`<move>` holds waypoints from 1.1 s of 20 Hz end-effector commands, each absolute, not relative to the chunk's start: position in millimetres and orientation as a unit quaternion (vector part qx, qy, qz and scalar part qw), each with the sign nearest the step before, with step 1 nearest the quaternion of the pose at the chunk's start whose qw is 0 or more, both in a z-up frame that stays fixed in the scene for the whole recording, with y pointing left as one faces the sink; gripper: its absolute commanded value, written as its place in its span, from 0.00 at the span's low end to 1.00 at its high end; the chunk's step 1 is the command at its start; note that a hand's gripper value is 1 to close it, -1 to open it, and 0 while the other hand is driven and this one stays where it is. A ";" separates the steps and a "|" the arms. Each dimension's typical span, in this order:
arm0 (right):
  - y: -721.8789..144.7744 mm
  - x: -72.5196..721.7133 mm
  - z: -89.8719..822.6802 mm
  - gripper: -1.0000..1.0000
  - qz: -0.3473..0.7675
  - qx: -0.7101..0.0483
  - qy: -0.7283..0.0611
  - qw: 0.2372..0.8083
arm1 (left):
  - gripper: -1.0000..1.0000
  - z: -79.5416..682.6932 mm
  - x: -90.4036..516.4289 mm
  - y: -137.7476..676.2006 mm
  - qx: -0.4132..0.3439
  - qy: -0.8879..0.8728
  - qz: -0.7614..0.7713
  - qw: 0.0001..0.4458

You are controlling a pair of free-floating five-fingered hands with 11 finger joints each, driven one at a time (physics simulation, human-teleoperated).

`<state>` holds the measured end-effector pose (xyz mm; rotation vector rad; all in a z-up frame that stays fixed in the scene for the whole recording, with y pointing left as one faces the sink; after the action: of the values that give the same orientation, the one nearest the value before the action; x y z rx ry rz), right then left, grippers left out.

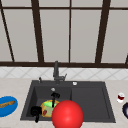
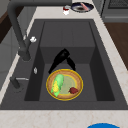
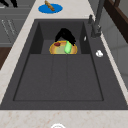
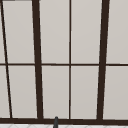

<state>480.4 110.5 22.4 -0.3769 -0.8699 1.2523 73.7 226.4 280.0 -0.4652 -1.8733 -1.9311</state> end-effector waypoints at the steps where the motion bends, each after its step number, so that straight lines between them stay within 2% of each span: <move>1: 97.3 467.6 35.5 0.00 0.576 -0.200 -0.416 0.675 | 0.50 280.0 73.7 226.4 -0.167 -0.672 -0.692 0.204; 9: 76.8 453.7 49.8 0.00 0.575 -0.241 -0.446 0.642 | 0.50 280.0 73.7 226.4 -0.167 -0.672 -0.692 0.204; 22: 82.6 441.0 50.8 0.00 0.597 -0.293 -0.387 0.638 | 0.50 280.0 73.7 226.4 -0.167 -0.672 -0.692 0.204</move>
<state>446.3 78.3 50.0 -0.6019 -0.9312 1.2704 73.7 226.4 280.0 -0.4652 -1.8733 -1.9311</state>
